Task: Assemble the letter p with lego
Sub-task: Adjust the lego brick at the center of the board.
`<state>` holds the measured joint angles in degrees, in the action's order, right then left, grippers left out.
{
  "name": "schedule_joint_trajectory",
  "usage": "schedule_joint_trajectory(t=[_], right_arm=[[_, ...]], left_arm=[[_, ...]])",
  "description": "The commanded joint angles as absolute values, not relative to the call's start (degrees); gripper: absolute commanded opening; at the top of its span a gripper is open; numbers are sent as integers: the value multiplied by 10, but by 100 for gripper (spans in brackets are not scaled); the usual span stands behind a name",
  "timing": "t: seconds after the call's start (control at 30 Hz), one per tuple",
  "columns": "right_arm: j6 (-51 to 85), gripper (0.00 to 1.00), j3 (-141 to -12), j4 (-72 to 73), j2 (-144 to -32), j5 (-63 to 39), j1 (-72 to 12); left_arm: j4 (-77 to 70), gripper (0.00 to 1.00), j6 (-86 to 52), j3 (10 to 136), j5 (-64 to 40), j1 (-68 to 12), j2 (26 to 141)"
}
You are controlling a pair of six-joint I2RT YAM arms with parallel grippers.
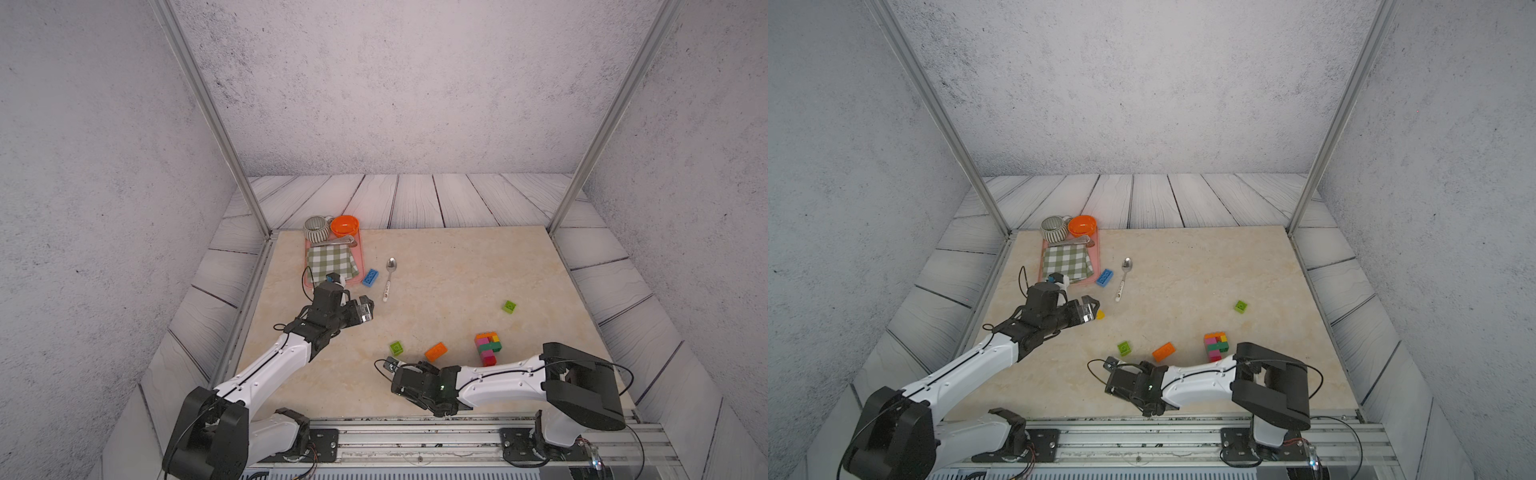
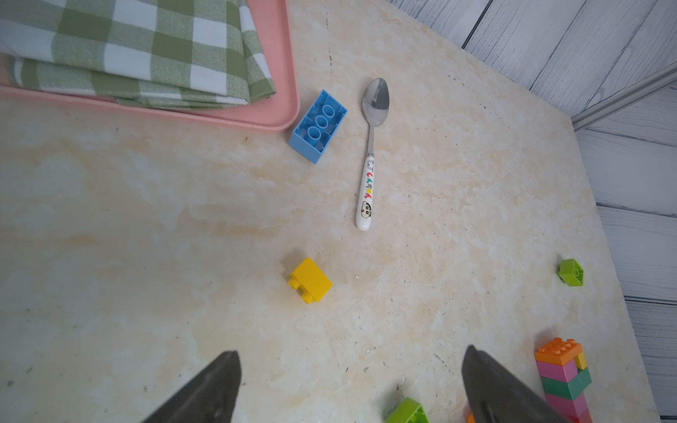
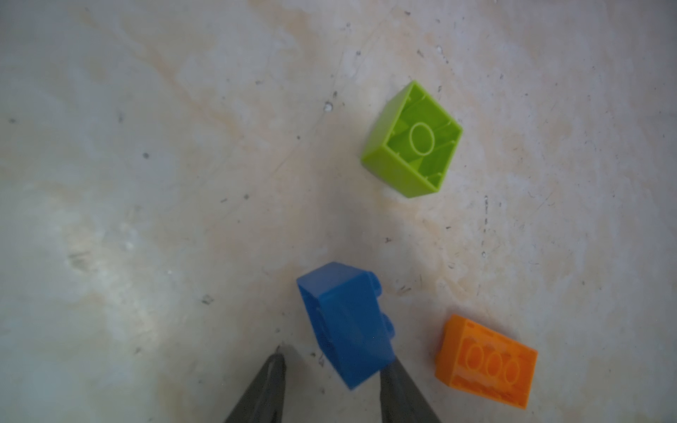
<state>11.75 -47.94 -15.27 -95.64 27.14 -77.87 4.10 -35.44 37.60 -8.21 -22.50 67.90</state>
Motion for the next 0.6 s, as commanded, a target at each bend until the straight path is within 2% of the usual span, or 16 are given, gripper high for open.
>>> schedule_joint_trajectory(t=[0.0,0.07,0.27,0.33,0.43,0.57], right_arm=[[118,47,-481,-191,-939,264,-798],[117,46,-482,-195,-931,266,-808],[110,28,-493,-200,-946,272,-826],[115,28,-495,-199,-944,275,-827],[126,52,-492,-195,-917,278,-826],[123,67,-498,-205,-874,278,-818]], left_arm=[[45,99,-351,369,-77,-220,670],[46,99,-351,369,-77,-220,668],[47,99,-351,369,-78,-220,666],[47,99,-350,369,-76,-220,664],[49,99,-347,368,-73,-220,663],[48,99,-348,367,-66,-220,660]])
